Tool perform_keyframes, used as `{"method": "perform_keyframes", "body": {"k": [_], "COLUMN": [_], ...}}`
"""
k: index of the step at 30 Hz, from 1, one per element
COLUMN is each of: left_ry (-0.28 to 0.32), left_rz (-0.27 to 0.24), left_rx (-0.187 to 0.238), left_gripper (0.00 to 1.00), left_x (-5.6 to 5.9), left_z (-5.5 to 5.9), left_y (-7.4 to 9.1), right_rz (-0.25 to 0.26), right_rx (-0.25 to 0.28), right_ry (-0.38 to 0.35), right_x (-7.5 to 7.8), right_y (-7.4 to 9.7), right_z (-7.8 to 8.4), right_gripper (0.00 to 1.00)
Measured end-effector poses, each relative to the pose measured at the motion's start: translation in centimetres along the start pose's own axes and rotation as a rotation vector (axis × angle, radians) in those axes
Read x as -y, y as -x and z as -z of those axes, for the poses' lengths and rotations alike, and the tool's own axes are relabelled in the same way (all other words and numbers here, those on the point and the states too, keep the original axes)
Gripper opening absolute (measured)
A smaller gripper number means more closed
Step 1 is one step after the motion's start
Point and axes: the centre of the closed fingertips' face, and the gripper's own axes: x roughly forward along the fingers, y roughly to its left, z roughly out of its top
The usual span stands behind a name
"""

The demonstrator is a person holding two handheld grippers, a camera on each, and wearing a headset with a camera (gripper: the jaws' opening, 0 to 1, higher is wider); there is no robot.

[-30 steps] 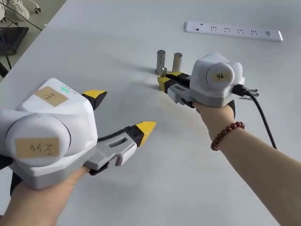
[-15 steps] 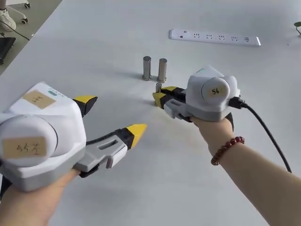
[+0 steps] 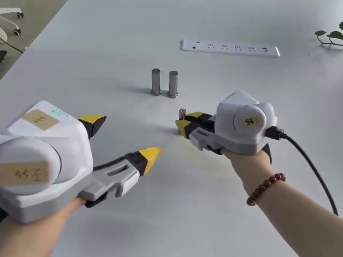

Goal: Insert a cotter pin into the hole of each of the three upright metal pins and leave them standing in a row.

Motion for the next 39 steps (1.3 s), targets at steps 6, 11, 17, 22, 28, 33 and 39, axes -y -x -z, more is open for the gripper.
{"method": "perform_keyframes", "body": {"k": [6,11,17,22,28,33,39], "left_ry": [-0.004,-0.012,-0.012,-0.013,-0.007,-0.010,-0.013], "left_rz": [0.006,0.009,0.010,0.010,0.017,0.017,0.019], "left_rx": [0.005,-0.001,0.000,-0.004,-0.002,-0.009,-0.019], "left_gripper": [0.62,0.62,0.62,0.62,0.62,0.62,0.63], "left_x": [0.4,0.4,0.5,0.5,0.6,0.6,0.6], "left_z": [-0.3,-0.3,-0.3,-0.2,-0.2,-0.1,0.2], "left_y": [-0.1,-0.1,-0.1,-0.1,-0.2,-0.3,-0.4], "right_rz": [-0.009,-0.026,-0.071,-0.106,-0.145,-0.160,-0.168], "right_rx": [-0.002,0.007,0.003,-0.001,-0.001,-0.045,-0.041], "right_ry": [0.015,0.015,0.042,0.091,0.106,0.108,0.090], "right_x": [-0.2,-0.4,-0.7,-0.9,-0.7,-0.9,-1.0], "right_y": [0.8,1.4,1.7,1.9,2.0,1.8,1.9], "right_z": [0.1,0.2,0.5,0.7,0.9,2.0,2.3], "right_gripper": [0.04,0.04,0.04,0.04,0.04,0.05,0.05]}}
